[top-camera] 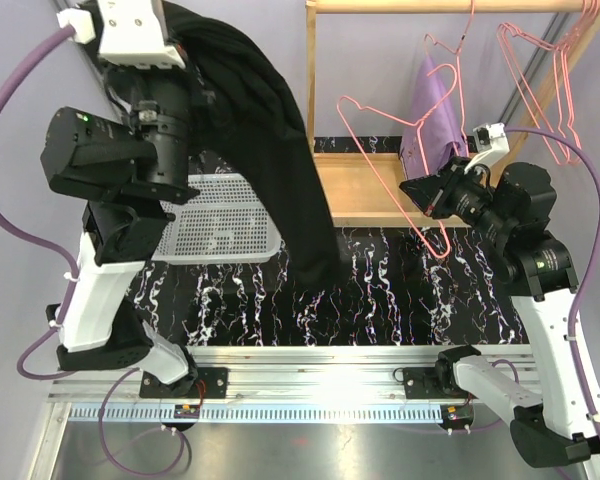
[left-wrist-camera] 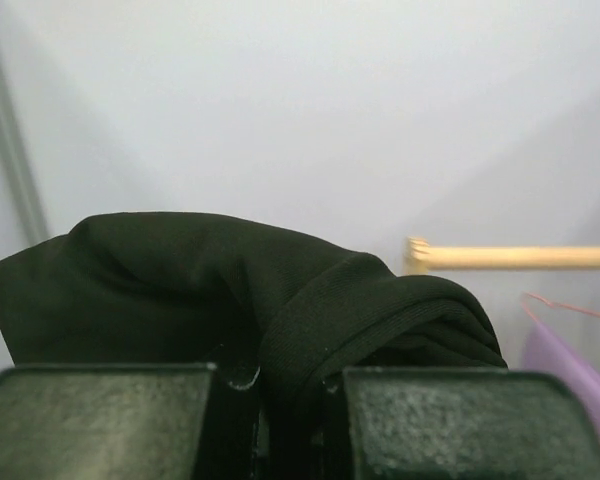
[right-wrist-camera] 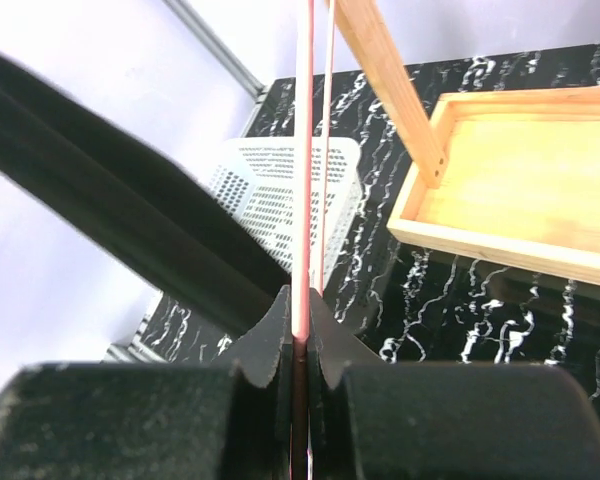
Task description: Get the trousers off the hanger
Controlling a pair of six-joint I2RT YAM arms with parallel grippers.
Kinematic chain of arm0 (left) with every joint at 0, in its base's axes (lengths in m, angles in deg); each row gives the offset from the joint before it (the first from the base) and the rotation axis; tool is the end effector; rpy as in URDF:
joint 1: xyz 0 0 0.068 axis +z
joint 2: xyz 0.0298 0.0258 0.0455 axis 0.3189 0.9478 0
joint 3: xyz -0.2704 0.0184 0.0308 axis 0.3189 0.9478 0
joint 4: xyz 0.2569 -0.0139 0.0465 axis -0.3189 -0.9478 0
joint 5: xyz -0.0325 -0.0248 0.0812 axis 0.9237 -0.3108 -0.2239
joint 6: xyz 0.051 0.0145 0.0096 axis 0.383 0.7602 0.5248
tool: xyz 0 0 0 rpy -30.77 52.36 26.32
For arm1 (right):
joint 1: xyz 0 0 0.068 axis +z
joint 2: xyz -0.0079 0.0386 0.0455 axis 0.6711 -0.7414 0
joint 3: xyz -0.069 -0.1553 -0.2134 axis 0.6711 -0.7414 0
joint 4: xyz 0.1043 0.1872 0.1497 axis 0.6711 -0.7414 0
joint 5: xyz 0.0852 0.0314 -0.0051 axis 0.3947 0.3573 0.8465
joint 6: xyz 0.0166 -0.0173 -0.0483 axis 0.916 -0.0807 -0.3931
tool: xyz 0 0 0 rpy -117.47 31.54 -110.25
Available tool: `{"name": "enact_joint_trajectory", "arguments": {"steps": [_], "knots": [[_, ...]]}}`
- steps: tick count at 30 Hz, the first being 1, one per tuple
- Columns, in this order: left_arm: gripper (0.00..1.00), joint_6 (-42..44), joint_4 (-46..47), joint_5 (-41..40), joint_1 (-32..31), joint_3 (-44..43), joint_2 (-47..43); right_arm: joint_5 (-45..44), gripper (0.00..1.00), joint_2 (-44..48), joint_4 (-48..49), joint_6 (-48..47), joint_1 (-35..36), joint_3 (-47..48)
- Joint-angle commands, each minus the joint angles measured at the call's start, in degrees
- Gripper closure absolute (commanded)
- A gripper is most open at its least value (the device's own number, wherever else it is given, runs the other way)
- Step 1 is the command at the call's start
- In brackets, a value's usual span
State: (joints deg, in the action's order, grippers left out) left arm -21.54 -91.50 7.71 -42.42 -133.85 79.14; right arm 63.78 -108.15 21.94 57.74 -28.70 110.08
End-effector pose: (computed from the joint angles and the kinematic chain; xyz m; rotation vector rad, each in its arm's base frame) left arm 0.1111 -0.1444 0.6687 0.0270 1.1397 -0.0793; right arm 0.1618 0.0521 0.4686 -0.1019 1.7727 0.8157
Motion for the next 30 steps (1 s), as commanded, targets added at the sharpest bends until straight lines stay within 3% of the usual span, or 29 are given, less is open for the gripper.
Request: {"name": "enact_joint_trajectory", "arguments": {"steps": [1, 9, 15, 21, 30], "knots": [[1.0, 8.47, 9.53, -2.31, 3.35, -5.33, 1.42, -2.73, 1.0, 0.84, 0.28, -1.94, 0.35, 1.64], [1.0, 7.08, 9.88, -4.69, 13.71, -2.44, 2.05, -3.7, 1.0, 1.81, -1.04, -2.82, 0.35, 1.64], [1.0, 11.04, 13.58, -5.49, 21.17, -1.29, 4.59, -4.31, 1.0, 2.25, -2.18, -3.44, 0.35, 1.9], [1.0, -2.66, 3.65, 1.54, 33.67, -2.69, 6.79, -4.23, 1.0, 2.08, -3.85, -4.05, 0.43, 3.56], [1.0, -8.73, 0.14, 8.22, 46.59, -2.87, 9.96, -5.19, 1.0, 2.51, -7.81, -6.95, 0.35, 4.37]]}}
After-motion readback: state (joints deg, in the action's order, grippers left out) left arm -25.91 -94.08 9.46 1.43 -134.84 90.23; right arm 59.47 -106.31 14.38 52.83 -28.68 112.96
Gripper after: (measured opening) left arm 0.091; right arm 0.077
